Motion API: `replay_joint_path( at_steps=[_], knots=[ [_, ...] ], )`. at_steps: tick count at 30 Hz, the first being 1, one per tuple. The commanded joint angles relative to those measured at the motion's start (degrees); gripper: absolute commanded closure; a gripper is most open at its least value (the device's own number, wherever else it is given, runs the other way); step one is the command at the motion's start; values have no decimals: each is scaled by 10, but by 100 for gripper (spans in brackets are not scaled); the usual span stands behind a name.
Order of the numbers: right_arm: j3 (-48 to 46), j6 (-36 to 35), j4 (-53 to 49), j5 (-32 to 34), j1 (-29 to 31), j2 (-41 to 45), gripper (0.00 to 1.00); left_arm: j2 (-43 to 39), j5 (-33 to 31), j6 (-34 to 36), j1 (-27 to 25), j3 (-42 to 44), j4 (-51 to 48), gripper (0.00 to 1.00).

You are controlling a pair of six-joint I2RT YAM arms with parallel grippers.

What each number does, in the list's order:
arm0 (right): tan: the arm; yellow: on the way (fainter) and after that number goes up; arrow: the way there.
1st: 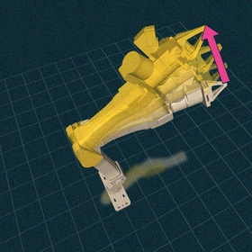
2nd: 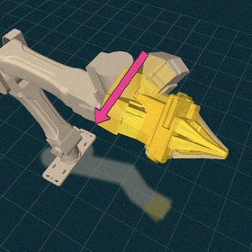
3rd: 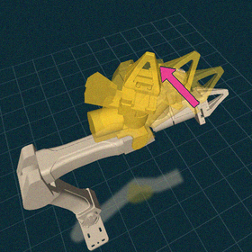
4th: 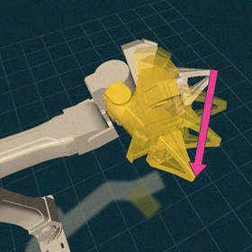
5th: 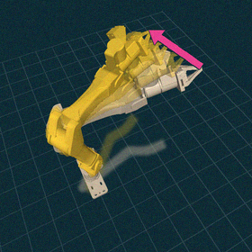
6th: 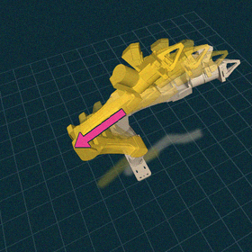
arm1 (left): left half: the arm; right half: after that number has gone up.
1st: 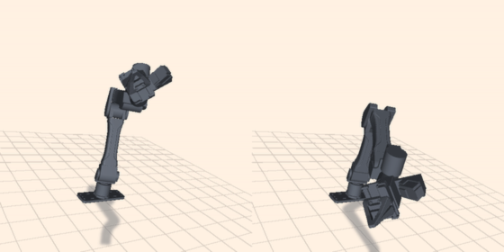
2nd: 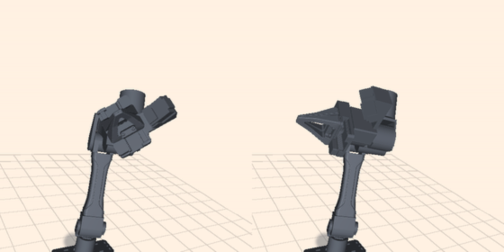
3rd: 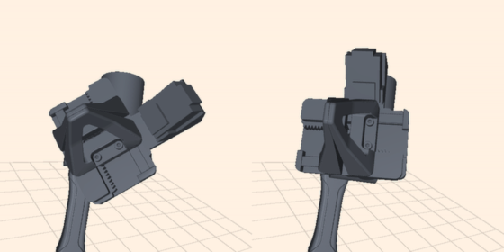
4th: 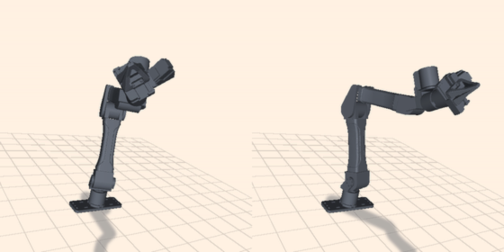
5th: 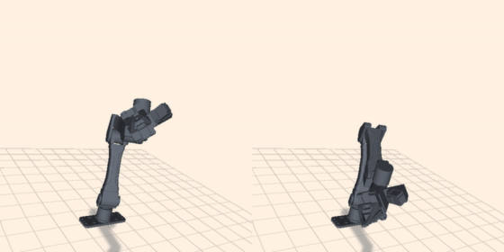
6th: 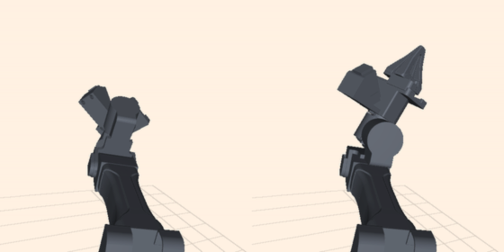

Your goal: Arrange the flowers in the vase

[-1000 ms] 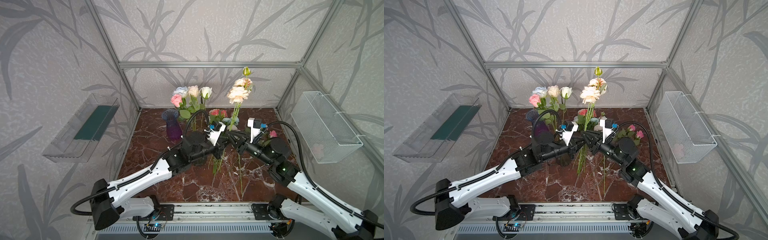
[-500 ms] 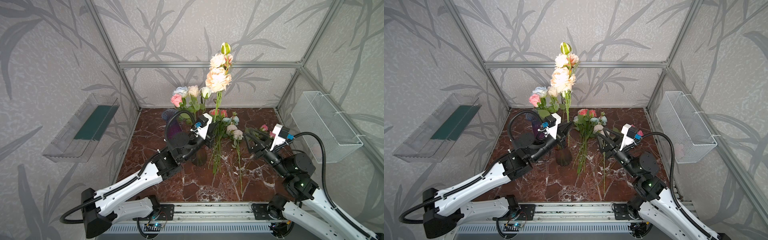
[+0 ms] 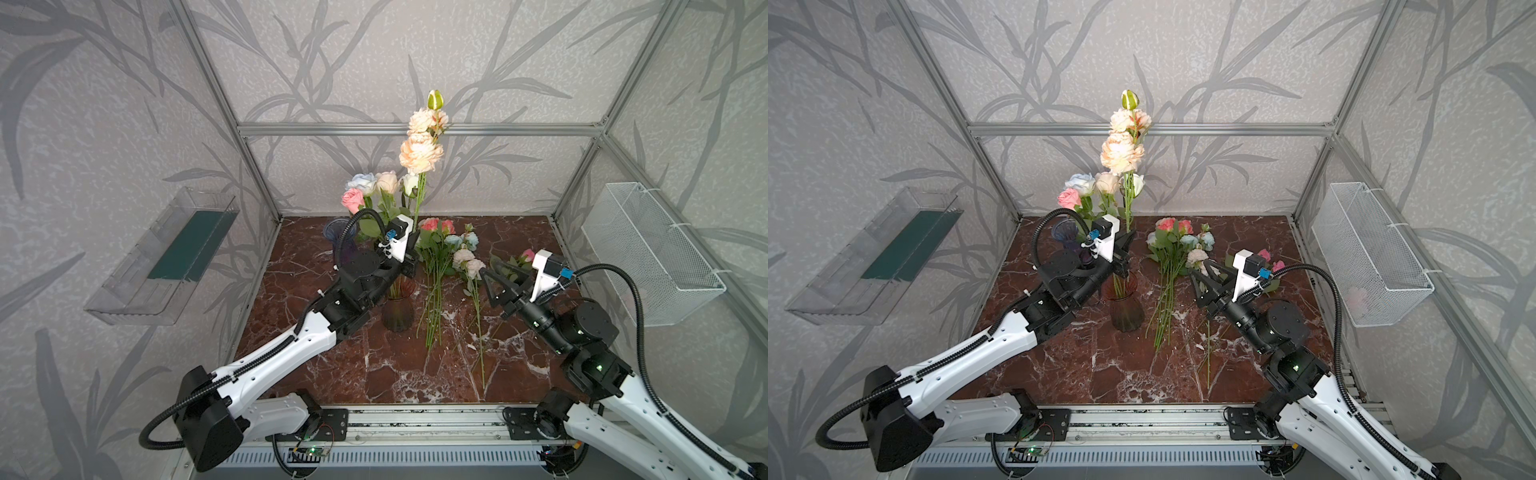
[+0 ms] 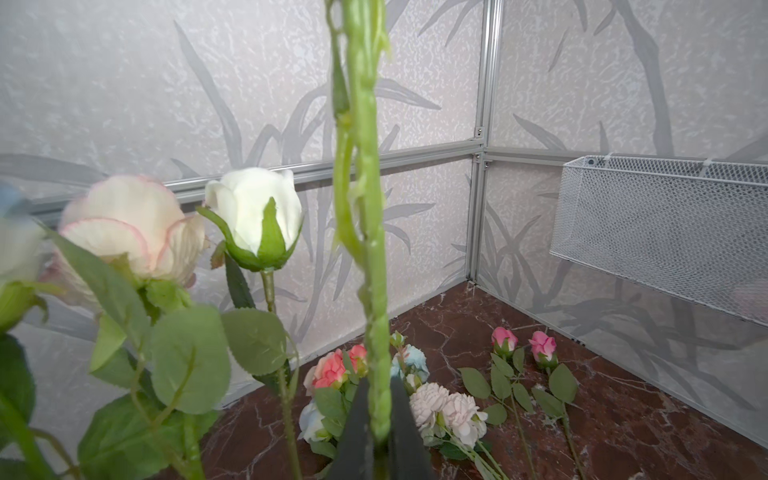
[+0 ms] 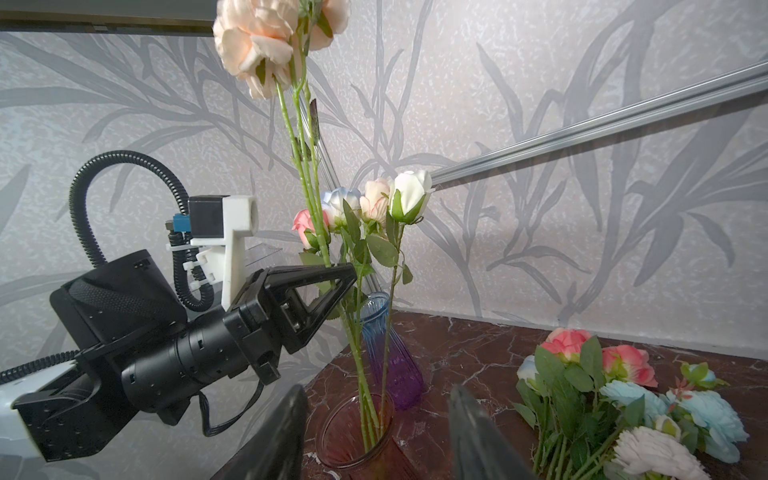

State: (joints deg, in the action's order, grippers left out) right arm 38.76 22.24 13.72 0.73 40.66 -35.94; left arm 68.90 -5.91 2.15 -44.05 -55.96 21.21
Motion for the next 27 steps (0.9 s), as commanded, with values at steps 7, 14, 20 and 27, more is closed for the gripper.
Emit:
replay_joint_path(
  at_steps=[7,14,20,27],
  knots=[
    [-8,-7,1,16,0,-11,45,1,22,-67,0,75,4,100],
    [-9,-2,-1,16,0,-13,45,-14,20,-77,0,92,-13,86],
    [-7,1,-2,15,-1,-18,45,-31,13,-83,0,106,-7,69],
    [-2,-3,-5,12,0,-21,45,-54,12,-93,1,122,-6,69]
  ],
)
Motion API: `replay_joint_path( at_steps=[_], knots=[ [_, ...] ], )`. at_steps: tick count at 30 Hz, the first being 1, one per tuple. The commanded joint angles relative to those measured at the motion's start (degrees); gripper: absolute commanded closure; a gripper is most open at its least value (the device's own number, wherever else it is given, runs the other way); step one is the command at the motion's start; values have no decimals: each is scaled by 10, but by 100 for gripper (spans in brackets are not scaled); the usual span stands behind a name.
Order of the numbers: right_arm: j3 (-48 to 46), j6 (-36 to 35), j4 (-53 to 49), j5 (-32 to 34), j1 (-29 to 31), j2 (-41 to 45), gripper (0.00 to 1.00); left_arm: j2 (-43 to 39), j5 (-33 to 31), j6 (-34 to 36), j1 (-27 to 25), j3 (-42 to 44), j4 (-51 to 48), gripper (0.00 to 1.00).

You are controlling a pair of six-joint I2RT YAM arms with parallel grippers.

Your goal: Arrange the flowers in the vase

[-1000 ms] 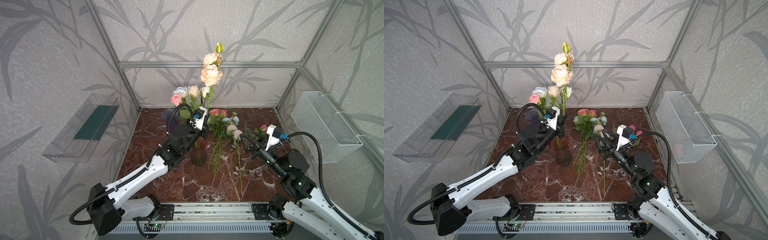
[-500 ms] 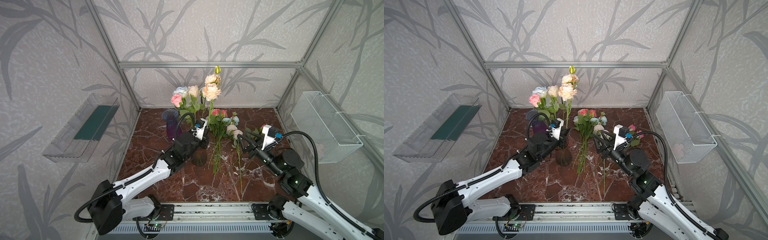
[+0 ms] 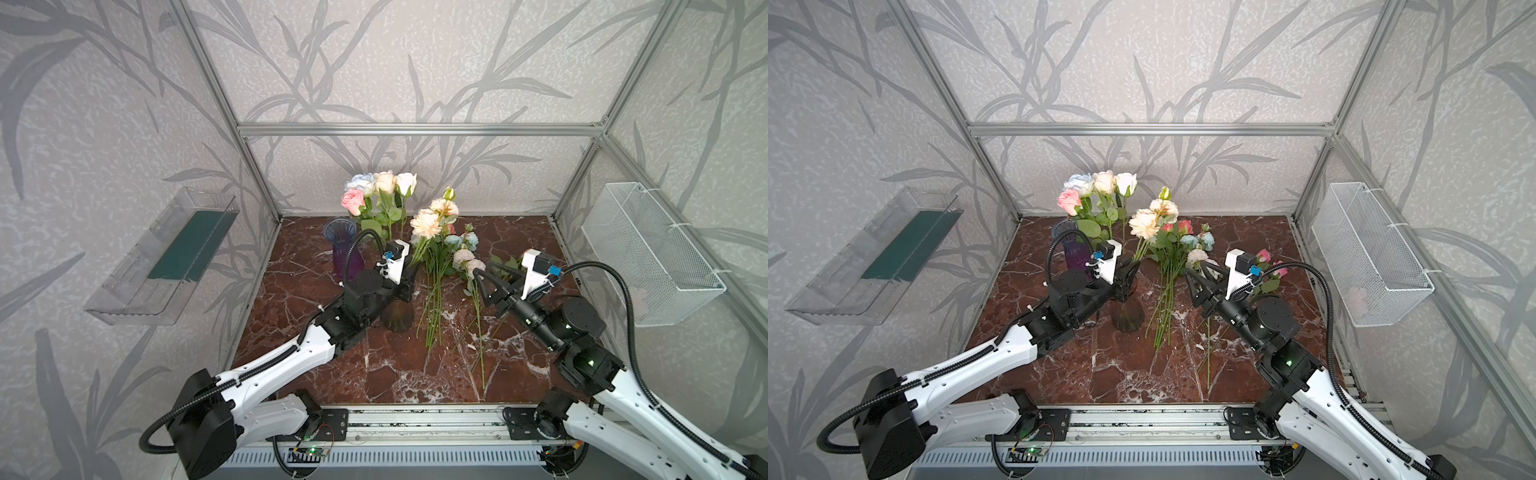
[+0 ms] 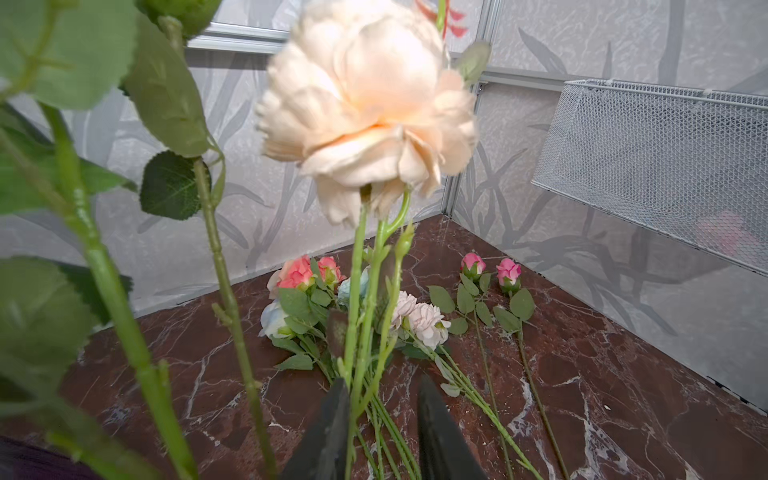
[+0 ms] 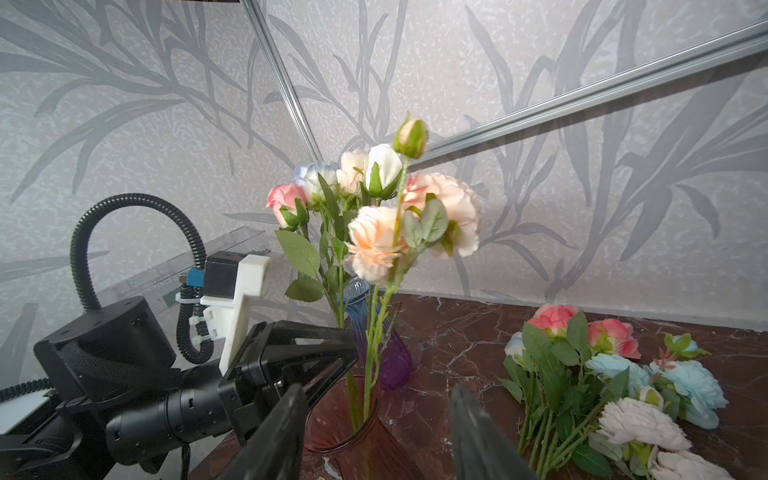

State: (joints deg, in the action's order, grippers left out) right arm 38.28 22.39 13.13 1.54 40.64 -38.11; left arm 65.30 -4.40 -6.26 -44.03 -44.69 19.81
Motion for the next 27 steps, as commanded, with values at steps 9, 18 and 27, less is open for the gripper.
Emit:
replay_joint_path(
  at_steps=[9,18,27],
  knots=[
    [33,-16,-78,44,-4,-14,44,-118,25,-22,0,-8,-79,53],
    [54,-16,-122,65,-11,-40,44,-213,16,-46,0,-6,-157,50],
    [83,39,-284,55,-110,-127,46,-372,-67,-146,0,82,-244,50]
  ],
)
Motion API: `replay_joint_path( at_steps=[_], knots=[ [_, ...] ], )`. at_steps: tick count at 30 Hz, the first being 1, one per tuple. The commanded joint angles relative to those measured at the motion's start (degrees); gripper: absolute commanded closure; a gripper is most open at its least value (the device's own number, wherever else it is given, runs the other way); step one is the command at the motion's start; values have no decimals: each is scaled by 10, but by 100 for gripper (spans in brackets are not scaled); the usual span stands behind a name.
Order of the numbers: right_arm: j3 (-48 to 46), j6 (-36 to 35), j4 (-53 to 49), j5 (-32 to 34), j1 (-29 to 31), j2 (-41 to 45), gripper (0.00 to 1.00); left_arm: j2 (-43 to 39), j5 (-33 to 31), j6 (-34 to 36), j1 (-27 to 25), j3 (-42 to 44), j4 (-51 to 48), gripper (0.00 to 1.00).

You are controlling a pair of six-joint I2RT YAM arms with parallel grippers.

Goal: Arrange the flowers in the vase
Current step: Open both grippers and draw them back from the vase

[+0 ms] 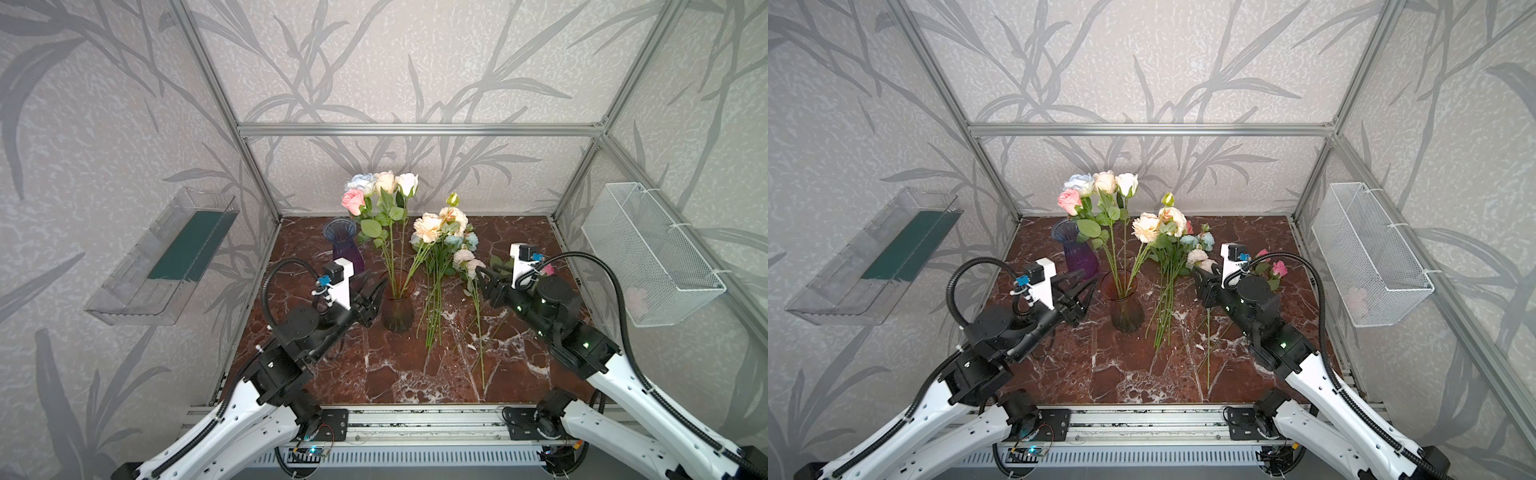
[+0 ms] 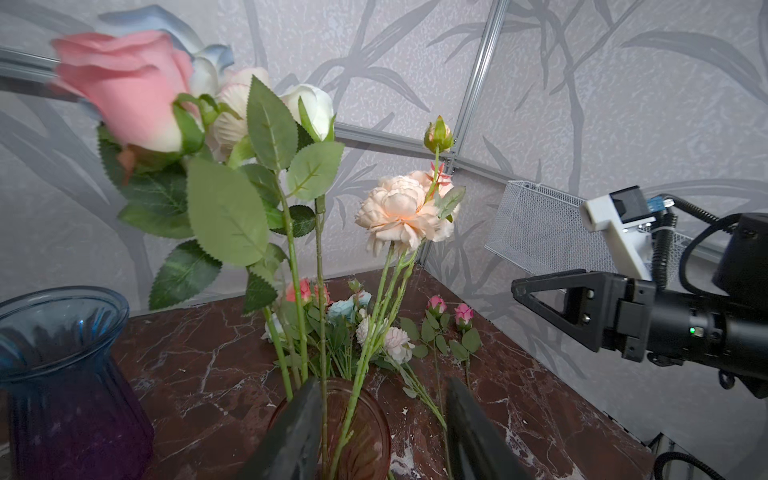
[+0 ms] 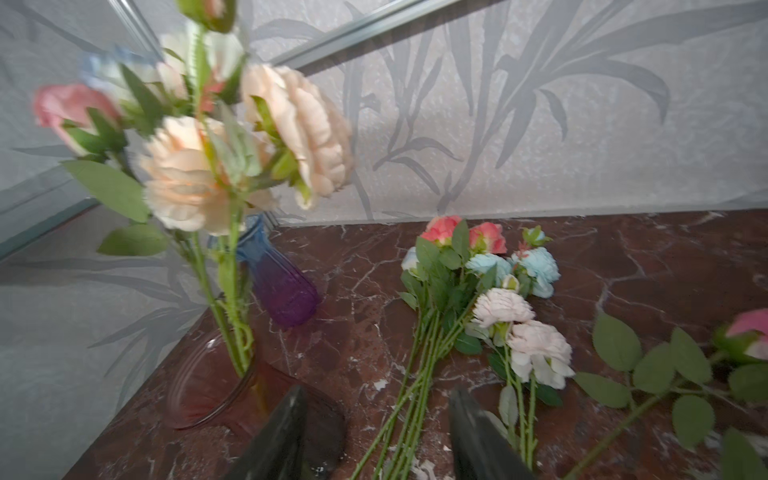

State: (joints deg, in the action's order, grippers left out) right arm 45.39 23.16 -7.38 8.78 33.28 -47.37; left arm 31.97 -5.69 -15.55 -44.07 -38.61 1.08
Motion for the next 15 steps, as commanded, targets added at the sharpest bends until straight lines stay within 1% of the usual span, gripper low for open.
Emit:
replay_joint_path(
  at_steps=[1,2,4,6,8,12,15],
  knots=[
    [13,38,-90,-33,-57,-56,47,-58,-72,-63,1,32,-81,48],
    [15,43,-96,-44,-72,-78,48,-66,-90,-75,1,40,-104,47],
    [22,37,-98,-48,-81,-119,49,-106,-116,-96,1,54,-148,46],
    [38,21,-107,-30,-82,-165,51,-132,-144,-130,1,67,-189,43],
    [58,17,-117,-20,-88,-217,51,-160,-160,-165,1,88,-222,43],
    [102,5,-128,-13,-104,-320,54,-207,-156,-218,1,127,-253,43],
    [133,7,-138,-13,-123,-388,59,-232,-145,-248,1,151,-254,43]
  ],
)
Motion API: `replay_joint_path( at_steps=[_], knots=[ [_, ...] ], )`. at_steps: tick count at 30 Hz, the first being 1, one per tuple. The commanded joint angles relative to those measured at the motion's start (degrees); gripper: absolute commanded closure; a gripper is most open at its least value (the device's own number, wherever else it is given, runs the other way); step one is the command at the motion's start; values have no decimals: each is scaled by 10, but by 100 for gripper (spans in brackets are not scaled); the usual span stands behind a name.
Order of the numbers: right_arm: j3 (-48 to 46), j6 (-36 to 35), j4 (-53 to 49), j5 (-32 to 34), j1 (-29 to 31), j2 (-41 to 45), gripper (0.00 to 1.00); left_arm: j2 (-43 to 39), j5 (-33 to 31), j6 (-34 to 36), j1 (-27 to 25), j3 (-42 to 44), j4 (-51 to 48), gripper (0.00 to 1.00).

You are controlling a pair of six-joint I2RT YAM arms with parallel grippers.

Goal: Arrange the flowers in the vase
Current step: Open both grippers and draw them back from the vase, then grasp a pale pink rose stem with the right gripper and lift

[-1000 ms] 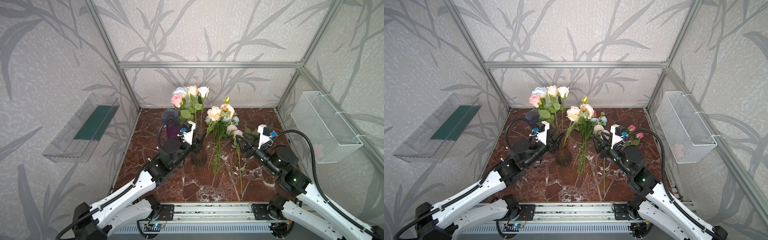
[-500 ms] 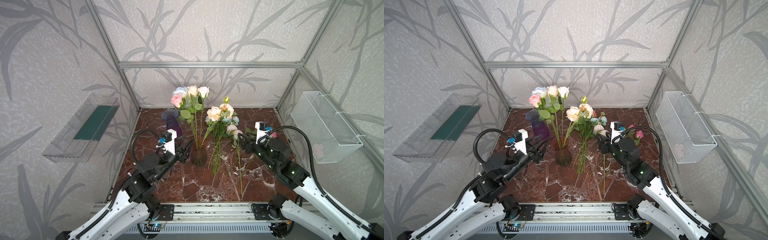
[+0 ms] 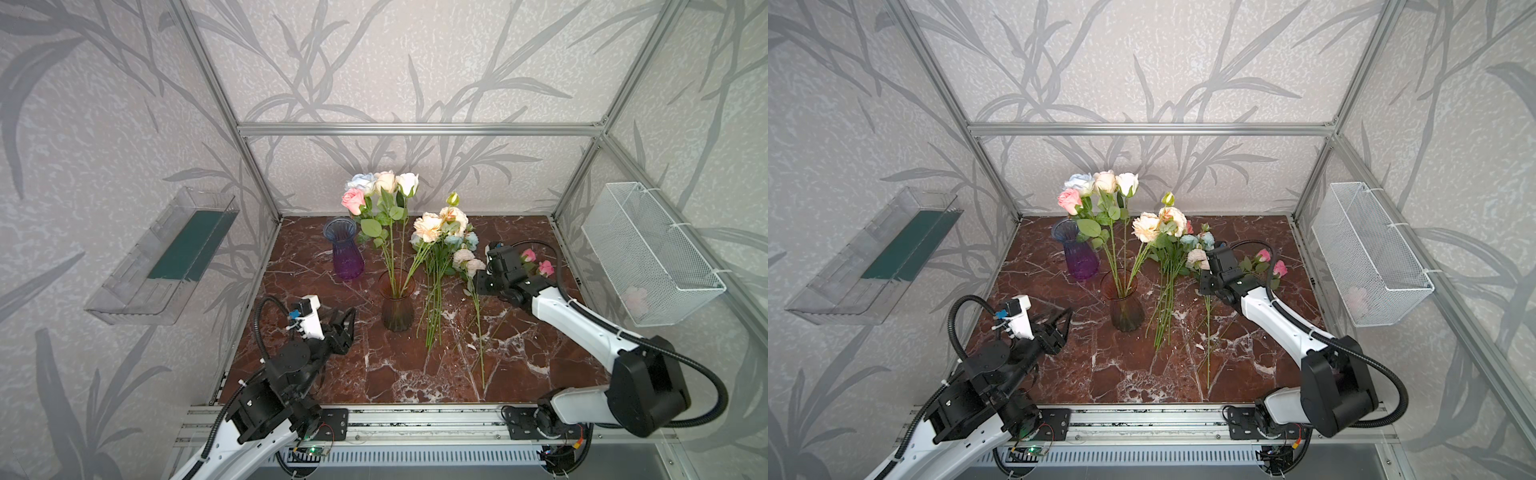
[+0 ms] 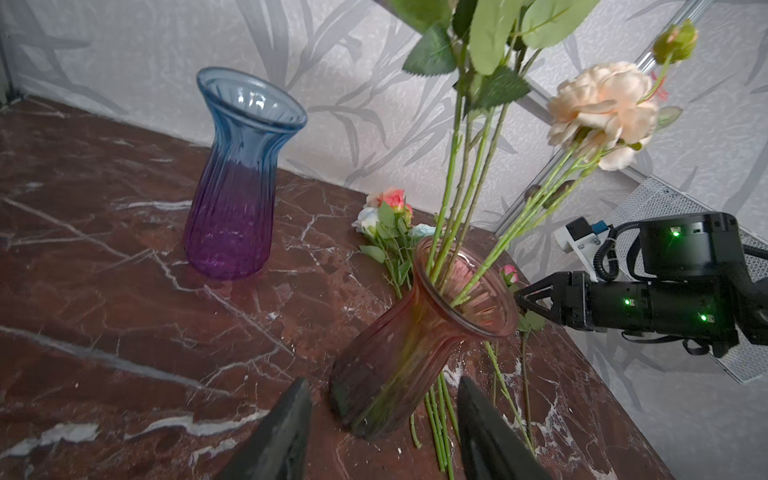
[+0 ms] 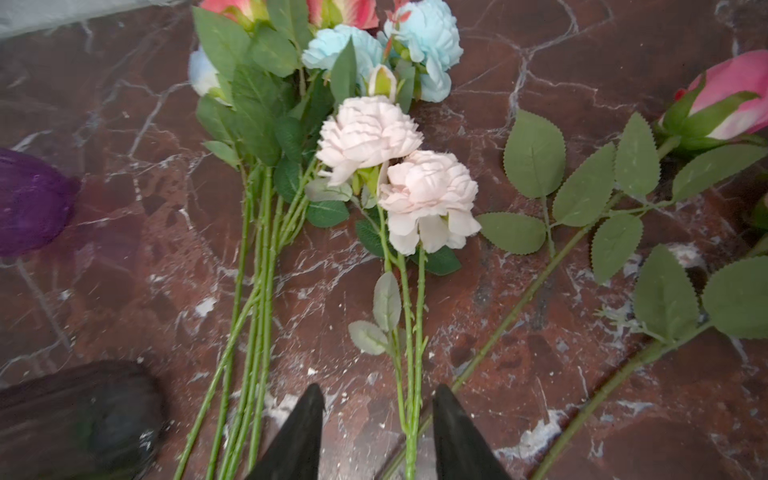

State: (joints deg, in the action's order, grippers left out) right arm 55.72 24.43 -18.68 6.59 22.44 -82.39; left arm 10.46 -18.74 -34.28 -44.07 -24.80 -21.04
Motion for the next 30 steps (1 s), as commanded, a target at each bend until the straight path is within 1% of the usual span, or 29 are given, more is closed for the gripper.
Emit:
replay_joint_path(
  at_steps=[1,4,7,12,17,21,25,30],
  knots=[
    [37,-6,-28,9,-21,-58,60,-22,-10,-69,1,21,-29,43],
    [67,-29,-47,-14,-33,-105,62,-26,6,-83,1,35,-19,42],
    [95,-56,-82,-51,-34,-137,62,-23,10,-87,1,40,-15,42],
    [67,-66,-83,-85,-34,-142,58,-19,14,-82,1,46,2,41],
    [63,-82,-101,-84,-34,-151,53,-6,22,-72,1,47,23,40],
    [75,-89,-111,-94,-34,-194,52,6,31,-70,1,48,37,39],
    [89,-91,-107,-97,-34,-216,56,10,31,-70,1,48,35,39],
    [105,-92,-106,-90,-34,-238,70,9,29,-68,1,46,30,39]
  ],
)
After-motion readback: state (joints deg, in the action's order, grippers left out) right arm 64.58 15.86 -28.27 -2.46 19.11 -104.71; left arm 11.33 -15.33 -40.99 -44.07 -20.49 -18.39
